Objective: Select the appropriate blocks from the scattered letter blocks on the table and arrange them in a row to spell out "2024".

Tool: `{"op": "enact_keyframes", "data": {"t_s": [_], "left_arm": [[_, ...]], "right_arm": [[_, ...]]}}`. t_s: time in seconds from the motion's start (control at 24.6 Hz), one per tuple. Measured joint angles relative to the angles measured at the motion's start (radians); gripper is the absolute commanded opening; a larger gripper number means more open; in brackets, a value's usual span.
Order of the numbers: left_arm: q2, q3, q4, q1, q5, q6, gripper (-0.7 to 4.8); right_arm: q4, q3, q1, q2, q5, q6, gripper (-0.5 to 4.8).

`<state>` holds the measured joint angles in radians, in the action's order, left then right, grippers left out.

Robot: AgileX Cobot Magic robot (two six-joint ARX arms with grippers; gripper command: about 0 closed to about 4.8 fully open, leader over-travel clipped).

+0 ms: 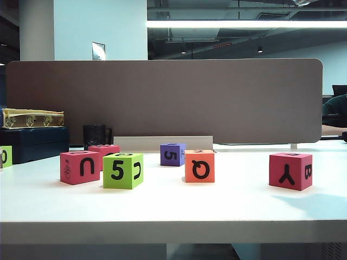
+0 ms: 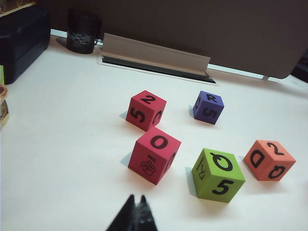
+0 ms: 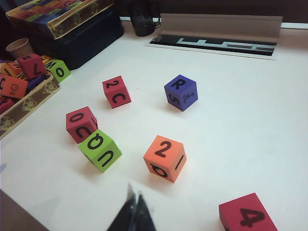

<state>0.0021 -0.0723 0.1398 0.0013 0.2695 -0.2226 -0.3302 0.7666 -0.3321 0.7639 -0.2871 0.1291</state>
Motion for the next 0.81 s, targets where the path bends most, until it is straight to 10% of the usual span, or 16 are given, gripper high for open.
{"op": "enact_keyframes", "data": {"t_s": [0.81], "left_arm": [[0.128, -0.141, 0.013, 0.000, 0.000, 0.000, -0.06]], "right_arm": [[-0.105, 0.137, -0.049, 0.119, 0.024, -0.072, -0.04]]}}
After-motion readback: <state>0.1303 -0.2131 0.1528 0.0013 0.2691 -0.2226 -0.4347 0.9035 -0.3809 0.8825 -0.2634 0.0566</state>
